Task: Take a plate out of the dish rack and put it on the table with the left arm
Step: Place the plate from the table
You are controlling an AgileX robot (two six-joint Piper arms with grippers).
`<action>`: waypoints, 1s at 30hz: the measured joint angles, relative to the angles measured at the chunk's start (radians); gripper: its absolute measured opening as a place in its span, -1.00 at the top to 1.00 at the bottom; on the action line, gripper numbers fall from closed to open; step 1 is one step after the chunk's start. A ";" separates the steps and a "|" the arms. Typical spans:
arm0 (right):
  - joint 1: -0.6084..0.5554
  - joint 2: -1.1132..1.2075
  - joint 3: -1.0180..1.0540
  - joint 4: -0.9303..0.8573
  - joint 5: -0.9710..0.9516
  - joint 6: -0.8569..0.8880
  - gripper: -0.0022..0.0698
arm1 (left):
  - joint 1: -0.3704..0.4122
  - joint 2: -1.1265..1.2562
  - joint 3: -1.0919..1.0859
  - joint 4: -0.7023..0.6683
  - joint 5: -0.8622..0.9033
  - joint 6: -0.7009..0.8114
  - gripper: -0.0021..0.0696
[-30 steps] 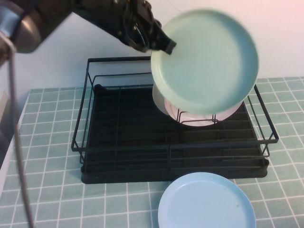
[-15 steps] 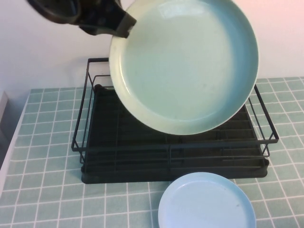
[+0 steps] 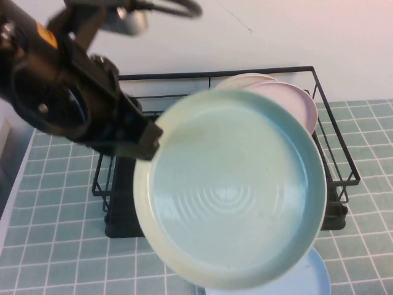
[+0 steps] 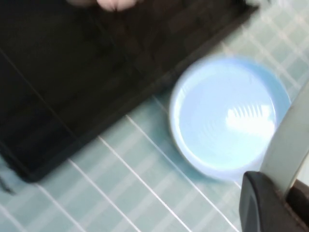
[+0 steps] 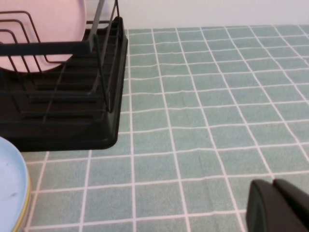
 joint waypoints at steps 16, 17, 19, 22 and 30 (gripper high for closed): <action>0.000 0.000 0.000 0.000 0.000 0.000 0.94 | -0.119 0.005 0.661 -0.296 -0.716 -0.045 0.93; 0.000 0.000 0.000 0.000 0.000 0.000 0.94 | -0.132 0.009 0.681 -0.299 -0.753 -0.053 0.93; 0.000 0.000 0.000 0.000 0.000 0.000 0.94 | -0.158 0.028 0.702 -0.301 -0.803 -0.060 0.93; 0.000 0.000 0.000 0.000 0.000 0.000 0.94 | -0.185 0.070 0.709 -0.302 -0.840 -0.069 0.93; 0.000 0.000 0.000 0.000 0.000 0.000 0.94 | -0.217 0.192 0.709 -0.304 -0.872 -0.067 0.93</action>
